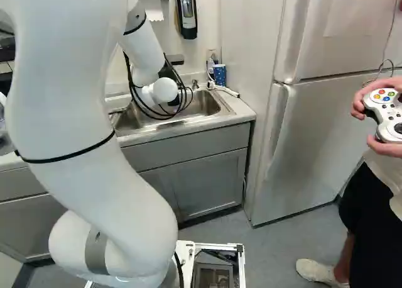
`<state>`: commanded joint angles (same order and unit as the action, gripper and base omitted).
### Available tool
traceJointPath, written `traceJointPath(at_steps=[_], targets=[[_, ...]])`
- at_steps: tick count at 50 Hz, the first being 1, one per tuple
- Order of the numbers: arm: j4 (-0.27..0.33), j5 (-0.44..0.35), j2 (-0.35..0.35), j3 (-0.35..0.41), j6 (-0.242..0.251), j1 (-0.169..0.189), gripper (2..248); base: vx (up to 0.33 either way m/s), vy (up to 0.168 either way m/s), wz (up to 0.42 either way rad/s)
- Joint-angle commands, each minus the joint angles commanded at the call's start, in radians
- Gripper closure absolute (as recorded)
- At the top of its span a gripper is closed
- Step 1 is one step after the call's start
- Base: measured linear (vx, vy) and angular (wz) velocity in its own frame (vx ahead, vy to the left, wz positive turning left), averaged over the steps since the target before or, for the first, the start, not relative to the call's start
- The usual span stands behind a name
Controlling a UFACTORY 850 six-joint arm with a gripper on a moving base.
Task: Rinse the cup and place it in the tray
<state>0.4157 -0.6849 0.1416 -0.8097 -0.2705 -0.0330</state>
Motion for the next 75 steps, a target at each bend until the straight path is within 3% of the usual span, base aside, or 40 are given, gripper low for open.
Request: traceJointPath(at_steps=[75], targets=[[0.000,0.000,-0.045,0.050,0.000,-0.012,125,0.000,0.000,0.000]])
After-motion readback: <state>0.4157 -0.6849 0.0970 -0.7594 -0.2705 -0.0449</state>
